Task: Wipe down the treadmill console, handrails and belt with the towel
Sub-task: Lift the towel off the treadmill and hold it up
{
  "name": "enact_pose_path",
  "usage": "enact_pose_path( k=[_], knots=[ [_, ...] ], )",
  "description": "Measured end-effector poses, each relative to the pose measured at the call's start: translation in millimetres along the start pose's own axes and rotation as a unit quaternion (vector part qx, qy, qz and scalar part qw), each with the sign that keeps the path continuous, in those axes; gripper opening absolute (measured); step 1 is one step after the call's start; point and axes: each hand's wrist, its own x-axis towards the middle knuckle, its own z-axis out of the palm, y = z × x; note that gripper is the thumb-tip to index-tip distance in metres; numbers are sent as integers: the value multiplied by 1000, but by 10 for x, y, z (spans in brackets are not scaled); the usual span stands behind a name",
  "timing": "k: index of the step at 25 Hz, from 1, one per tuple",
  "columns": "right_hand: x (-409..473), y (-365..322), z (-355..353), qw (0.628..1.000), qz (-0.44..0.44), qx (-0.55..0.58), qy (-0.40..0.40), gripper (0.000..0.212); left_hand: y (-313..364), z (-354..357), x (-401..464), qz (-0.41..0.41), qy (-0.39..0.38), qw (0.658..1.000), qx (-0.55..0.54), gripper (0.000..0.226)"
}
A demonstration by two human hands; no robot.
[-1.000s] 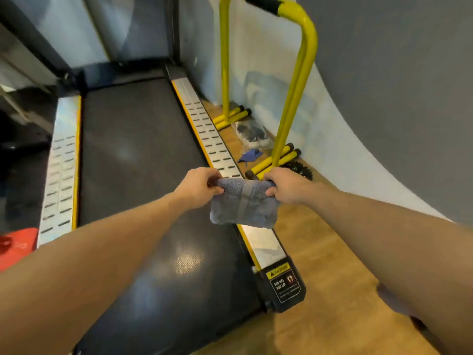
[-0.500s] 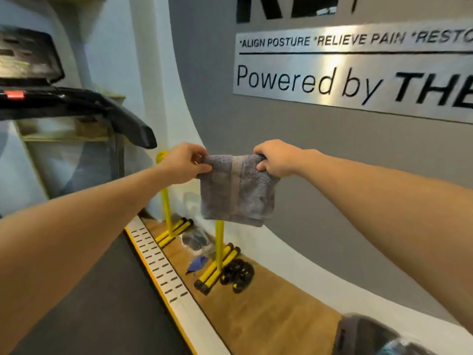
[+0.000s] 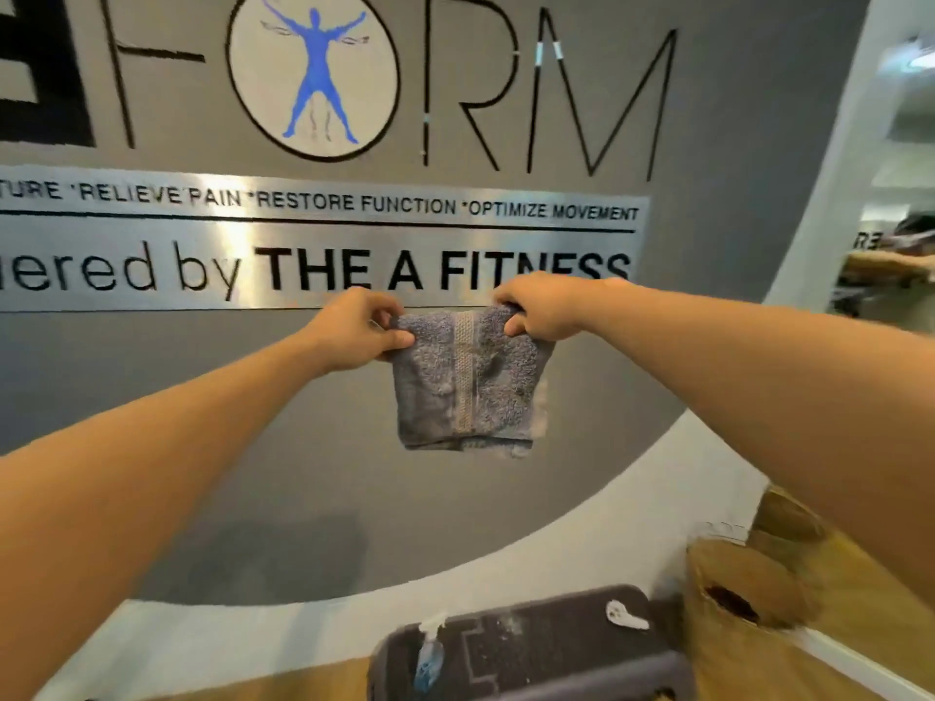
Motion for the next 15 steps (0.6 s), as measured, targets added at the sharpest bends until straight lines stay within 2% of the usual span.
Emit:
enact_pose_path(
  k=[2, 5, 8, 11, 15],
  knots=[
    [-477, 877, -97, 998, 57, -21, -1, 19, 656, 743, 444, 46, -25, 998, -29, 21],
    [-1279, 2149, -150, 988, 150, -41, 6, 28, 1740, 1869, 976, 120, -77, 987, -81, 9],
    [-1988, 3174, -112, 974, 220, -45, 9, 19, 2649, 2799, 1387, 169, -128, 970, -122, 6],
    [-2447, 3898, -12, 968, 246, -45, 15, 10, 3287, 3517, 1682, 198, -159, 955, -150, 9],
    [-2713, 4868, 221, 955, 295, -40, 15, 14, 3843, 4366, 2166, 238, -208, 939, -136, 12]
  ],
)
